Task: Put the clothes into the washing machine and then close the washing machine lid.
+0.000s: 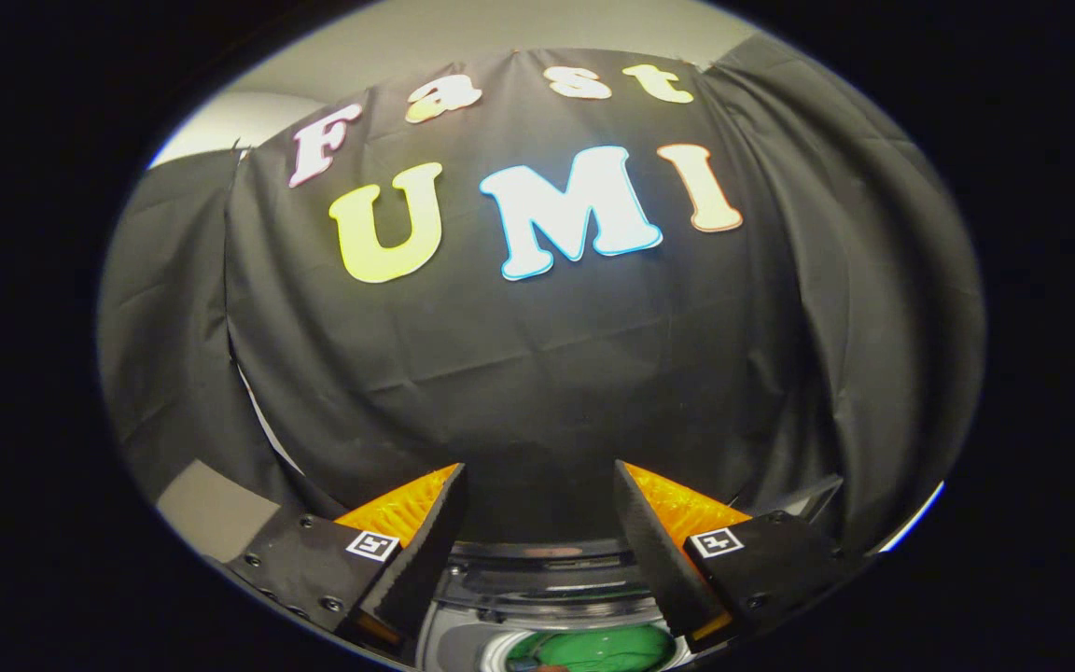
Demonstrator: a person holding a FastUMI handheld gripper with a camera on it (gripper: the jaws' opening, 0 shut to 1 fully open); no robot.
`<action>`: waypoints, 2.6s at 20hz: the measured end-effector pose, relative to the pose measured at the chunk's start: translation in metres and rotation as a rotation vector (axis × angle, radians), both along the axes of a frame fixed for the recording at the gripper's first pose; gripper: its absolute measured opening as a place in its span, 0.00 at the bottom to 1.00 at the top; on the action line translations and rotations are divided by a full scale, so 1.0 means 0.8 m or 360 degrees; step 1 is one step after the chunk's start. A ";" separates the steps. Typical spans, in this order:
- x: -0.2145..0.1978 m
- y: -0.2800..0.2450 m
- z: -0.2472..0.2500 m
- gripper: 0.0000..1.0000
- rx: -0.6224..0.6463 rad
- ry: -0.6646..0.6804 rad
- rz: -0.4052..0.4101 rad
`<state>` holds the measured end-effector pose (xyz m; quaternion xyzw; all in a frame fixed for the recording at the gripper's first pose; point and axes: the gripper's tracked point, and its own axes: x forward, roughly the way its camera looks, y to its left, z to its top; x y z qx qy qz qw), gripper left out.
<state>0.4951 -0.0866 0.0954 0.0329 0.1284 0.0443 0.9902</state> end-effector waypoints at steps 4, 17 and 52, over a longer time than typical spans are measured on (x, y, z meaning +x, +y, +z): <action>0.018 0.008 -0.021 0.97 -0.0147 0.0081 0.0024; 0.027 -0.009 -0.048 0.99 -0.0094 0.0229 -0.0074; -0.072 -0.007 -0.044 0.99 -0.0096 -0.0143 -0.0083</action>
